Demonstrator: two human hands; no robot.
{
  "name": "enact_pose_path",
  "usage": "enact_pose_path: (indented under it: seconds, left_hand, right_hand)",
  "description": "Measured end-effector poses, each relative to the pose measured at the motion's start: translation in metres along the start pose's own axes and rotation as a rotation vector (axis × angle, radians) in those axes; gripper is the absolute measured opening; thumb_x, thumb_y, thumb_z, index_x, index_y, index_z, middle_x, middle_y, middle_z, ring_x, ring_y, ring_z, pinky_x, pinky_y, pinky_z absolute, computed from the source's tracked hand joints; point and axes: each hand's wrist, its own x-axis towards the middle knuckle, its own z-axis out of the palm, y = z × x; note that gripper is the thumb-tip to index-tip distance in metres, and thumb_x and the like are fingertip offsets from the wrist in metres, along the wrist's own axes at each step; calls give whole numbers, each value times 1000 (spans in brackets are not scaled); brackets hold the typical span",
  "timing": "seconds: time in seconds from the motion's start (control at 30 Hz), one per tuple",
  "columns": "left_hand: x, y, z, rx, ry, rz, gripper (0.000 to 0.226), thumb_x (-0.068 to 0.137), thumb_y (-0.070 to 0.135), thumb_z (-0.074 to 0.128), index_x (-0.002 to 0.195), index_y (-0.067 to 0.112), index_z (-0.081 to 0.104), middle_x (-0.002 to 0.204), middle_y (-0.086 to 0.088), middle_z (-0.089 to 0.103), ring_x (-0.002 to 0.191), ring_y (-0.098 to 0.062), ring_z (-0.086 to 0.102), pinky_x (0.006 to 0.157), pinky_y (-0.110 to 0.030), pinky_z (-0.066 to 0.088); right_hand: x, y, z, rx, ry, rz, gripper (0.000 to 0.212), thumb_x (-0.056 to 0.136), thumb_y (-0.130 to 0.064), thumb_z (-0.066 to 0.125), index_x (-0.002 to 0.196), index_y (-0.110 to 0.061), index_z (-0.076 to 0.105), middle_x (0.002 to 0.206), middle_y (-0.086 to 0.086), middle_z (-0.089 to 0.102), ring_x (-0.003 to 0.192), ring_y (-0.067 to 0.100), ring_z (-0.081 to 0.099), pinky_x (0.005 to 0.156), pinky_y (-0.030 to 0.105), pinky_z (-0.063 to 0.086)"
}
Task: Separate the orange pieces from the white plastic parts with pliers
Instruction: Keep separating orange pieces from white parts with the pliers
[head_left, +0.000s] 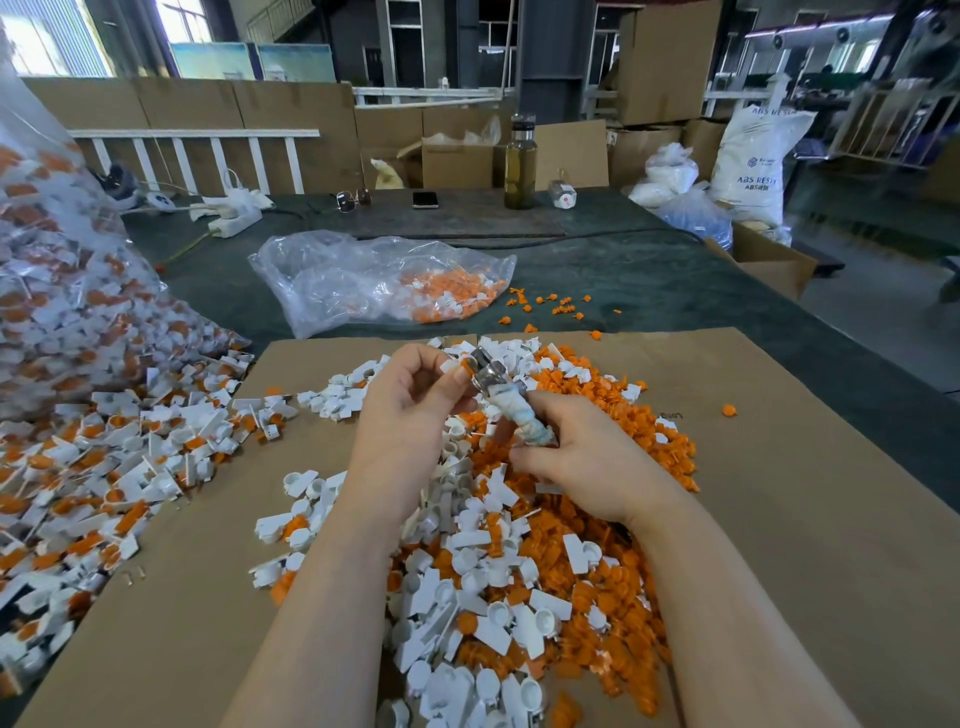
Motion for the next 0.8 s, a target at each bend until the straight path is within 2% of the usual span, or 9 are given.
enact_pose_path:
  seconds: [0.13,0.27,0.37,0.43,0.5,0.57,0.67,0.8]
  left_hand:
    - [0,1,0,-40,4,-13,14,96,8,61,83,13,59,79,0,67,73,-9,68,82,-33,57]
    - [-1,2,0,-32,-9,3,15,96,7,59,82,12,58,78,-1,67,71,-8,66,80,-31,56]
    - [-1,2,0,-52,-14,-10,14,96,6,59,83,12,58,73,4,67,69,-5,65,77,-25,56]
    - [0,3,0,-83,-25,-51,13,96,7,59,84,11,59,69,9,67,67,-5,66,75,-24,55]
    - [1,3,-2,-158,-7,-135,9,94,8,62,85,9,61,69,7,71,66,-8,68,71,-24,56]
    - [2,4,-7,-294,98,-259,4,92,10,65,89,8,65,75,1,75,68,-10,72,67,-23,59]
    - [7,3,-27,-582,390,-463,14,87,13,70,99,6,69,84,-5,78,76,-10,75,65,-21,60]
    - [15,-2,-58,-891,666,-537,16,93,12,65,107,4,66,80,-7,77,76,-10,75,65,-20,60]
  right_hand:
    - [1,-2,2,-56,19,-13,15,87,-10,63,88,-24,57,78,-4,57,69,9,53,66,39,47]
    - [1,-2,4,-91,26,-8,12,86,-9,61,94,-18,60,81,0,60,74,18,57,69,45,50]
    - [2,-1,5,-104,39,-2,14,86,-9,61,95,-20,59,82,-3,60,75,15,57,70,44,53]
    - [2,0,6,-127,49,-8,12,87,-11,61,96,-20,59,83,-3,61,74,15,58,69,44,53]
    - [3,1,9,-153,75,-21,7,88,-16,60,95,-18,59,81,-1,62,72,16,58,68,45,52]
    - [4,3,11,-186,125,-31,5,89,-21,60,92,-18,58,79,0,62,69,16,57,65,46,51]
    - [5,8,12,-244,221,-16,8,90,-29,60,94,-22,58,80,-7,61,69,11,56,61,38,51]
    - [8,15,9,-356,347,59,13,90,-34,60,84,-30,49,72,-13,54,62,7,52,49,23,36]
